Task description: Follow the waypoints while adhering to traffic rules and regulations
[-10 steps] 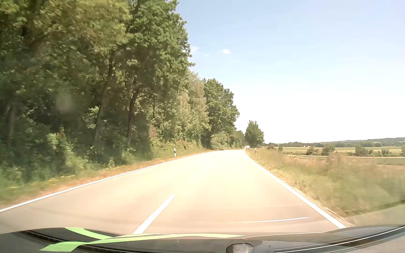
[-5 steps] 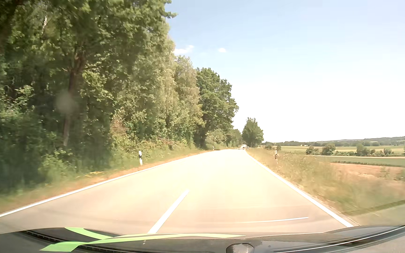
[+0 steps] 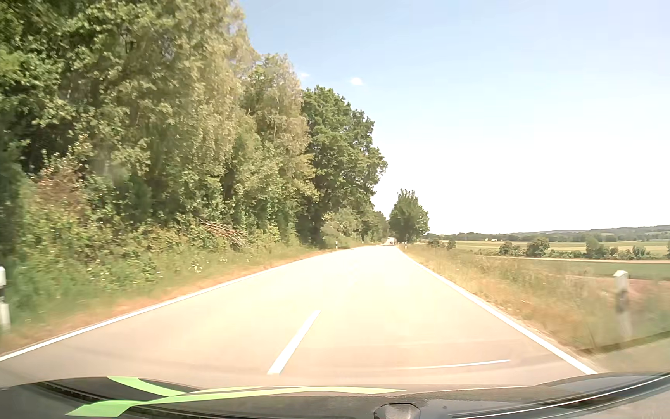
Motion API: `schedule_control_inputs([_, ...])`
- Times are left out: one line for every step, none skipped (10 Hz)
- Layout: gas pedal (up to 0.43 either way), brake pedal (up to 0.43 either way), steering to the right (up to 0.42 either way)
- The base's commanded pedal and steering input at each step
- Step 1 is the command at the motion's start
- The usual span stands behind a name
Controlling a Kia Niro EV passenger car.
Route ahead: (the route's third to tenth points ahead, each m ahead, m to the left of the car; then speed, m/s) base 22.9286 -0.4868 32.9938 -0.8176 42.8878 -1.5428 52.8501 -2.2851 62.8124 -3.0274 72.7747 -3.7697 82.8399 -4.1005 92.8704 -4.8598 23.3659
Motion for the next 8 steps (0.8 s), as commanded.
schedule_control_inputs([0.248,0.0,0.012])
schedule_control_inputs([0.248,0.0,0.012])
schedule_control_inputs([0.26,0.0,0.011])
schedule_control_inputs([0.268,0.0,0.011])
schedule_control_inputs([0.268,0.0,0.01])
schedule_control_inputs([0.268,0.0,0.009])
schedule_control_inputs([0.268,0.0,0.009])
schedule_control_inputs([0.268,0.0,0.009])
